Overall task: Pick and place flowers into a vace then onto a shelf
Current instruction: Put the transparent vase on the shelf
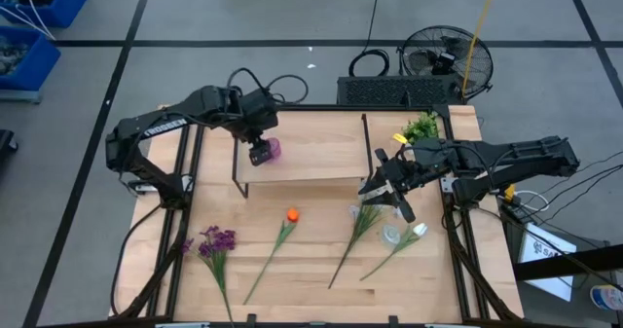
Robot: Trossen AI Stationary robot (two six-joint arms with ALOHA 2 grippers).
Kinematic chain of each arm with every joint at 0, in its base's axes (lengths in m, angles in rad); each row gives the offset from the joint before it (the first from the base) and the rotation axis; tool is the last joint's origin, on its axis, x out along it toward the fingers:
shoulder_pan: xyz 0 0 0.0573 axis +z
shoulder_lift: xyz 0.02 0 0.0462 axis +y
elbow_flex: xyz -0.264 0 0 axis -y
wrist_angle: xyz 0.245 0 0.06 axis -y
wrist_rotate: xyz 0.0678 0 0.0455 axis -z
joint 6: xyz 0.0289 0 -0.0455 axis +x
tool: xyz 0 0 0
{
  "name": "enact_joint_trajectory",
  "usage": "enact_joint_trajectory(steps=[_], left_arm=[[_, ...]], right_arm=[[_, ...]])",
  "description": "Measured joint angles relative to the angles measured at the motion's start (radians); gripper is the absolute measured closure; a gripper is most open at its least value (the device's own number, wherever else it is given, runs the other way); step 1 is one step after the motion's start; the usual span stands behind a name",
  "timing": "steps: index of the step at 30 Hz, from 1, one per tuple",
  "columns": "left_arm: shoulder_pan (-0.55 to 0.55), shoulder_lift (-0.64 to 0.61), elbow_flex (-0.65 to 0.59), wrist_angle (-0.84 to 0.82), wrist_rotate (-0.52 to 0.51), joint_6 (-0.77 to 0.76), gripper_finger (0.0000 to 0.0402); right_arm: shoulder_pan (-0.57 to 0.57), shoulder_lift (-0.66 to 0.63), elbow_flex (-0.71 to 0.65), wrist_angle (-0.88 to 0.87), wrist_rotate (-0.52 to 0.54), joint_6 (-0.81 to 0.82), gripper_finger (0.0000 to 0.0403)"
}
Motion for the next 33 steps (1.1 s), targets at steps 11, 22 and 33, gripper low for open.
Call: enact_joint_trajectory(steps=[11, 22, 33], left_arm=[[-0.05, -0.033, 0.289, 0.021, -0.001, -0.047, 0.013], [-0.124, -0.033, 0.415, 0.176, -0.003, -0.053, 0.013], [-0.163, -0.017, 0.414, 0.166, -0.002, -0.026, 0.013]], right_arm=[[0.068, -0.003, 0.118, -0.022, -0.087, 0.126, 0.0287], [0.219, 0.109, 0.403, -0.575, 0.047, 0.333, 0.0287], [0.33, 0.229, 0.179, -0.968, 0.074, 0.521, 0.0262]])
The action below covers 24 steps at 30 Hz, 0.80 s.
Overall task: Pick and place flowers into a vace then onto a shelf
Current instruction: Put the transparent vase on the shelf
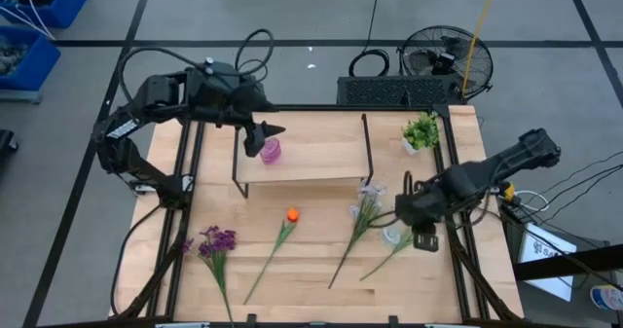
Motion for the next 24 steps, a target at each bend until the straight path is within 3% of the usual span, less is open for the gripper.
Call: enact_joint_trajectory(steps=[10, 24], left_arm=[[-0.017, -0.002, 0.0, 0.0, 0.0, 0.004, 0.0131], [-0.016, -0.002, 0.0, 0.0, 0.0, 0.005, 0.0131]], right_arm=[[-0.001, 0.06, -0.319, 0.457, 0.011, -0.06, 0.021], [-0.003, 0.008, -0.352, 0.452, 0.058, -0.05, 0.0222]])
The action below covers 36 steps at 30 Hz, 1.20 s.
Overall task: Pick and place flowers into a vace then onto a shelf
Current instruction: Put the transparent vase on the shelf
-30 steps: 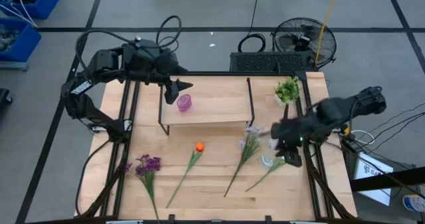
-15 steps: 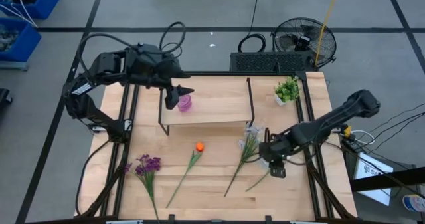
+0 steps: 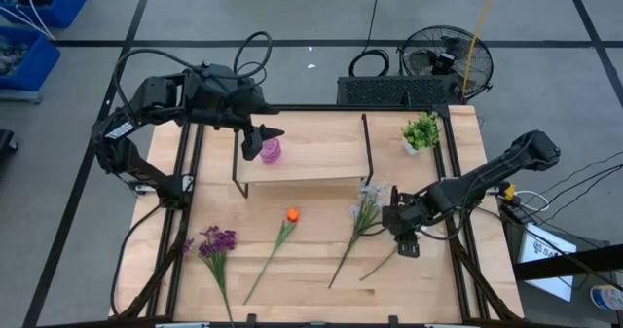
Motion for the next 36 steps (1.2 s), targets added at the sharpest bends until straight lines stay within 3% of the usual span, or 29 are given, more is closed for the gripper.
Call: enact_joint_trajectory(steps=[11, 18, 26, 31, 36], left_arm=[[0.0, 0.0, 0.0, 0.0, 0.0, 0.001, 0.0131], [0.0, 0.0, 0.0, 0.0, 0.0, 0.003, 0.0131], [0.0, 0.0, 0.0, -0.002, 0.0, 0.009, 0.0131], [0.0, 0.0, 0.0, -0.004, 0.001, 0.008, 0.0131], [0.0, 0.0, 0.0, -0.004, 0.001, 0.007, 0.0131]], right_arm=[[0.0, 0.01, -0.001, -0.001, -0.005, 0.001, 0.0226], [0.0, 0.04, -0.001, -0.001, 0.0, -0.038, 0.0281], [0.0, 0.035, -0.001, 0.0, -0.004, 0.051, 0.0383], [0.001, 0.034, -0.001, 0.01, -0.009, 0.156, 0.0377], [0.009, 0.006, -0.001, 0.113, -0.116, 0.235, 0.0384]])
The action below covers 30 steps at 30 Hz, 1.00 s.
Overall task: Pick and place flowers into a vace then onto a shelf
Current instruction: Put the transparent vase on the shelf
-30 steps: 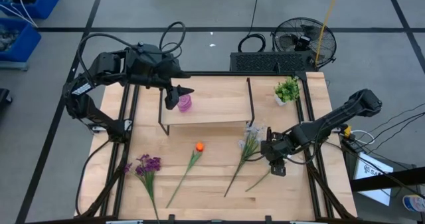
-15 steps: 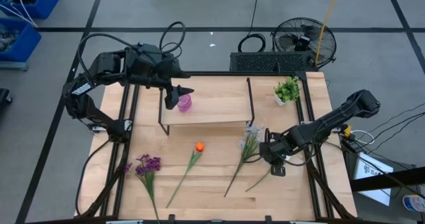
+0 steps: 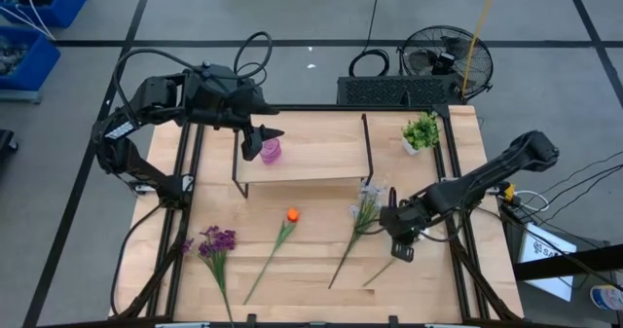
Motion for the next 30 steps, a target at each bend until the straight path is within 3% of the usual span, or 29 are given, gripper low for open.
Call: enact_joint_trajectory(steps=[5, 15, 25, 30], left_arm=[[0.0, 0.0, 0.0, 0.0, 0.0, -0.009, 0.0131], [0.0, 0.0, 0.0, 0.001, -0.001, -0.009, 0.0131], [0.0, 0.0, 0.0, 0.017, -0.002, 0.007, 0.0131], [0.0, -0.01, 0.0, 0.021, -0.074, 0.008, 0.0131]], right_arm=[[0.023, -0.039, 0.021, 0.134, -0.017, 0.012, 0.0385], [-0.002, -0.048, 0.286, 0.104, 0.201, -0.184, 0.0386], [-0.191, 0.014, 0.597, 0.094, 0.297, -0.565, 0.0386], [-0.298, 0.102, 0.796, -0.113, 0.295, -0.729, 0.0386]])
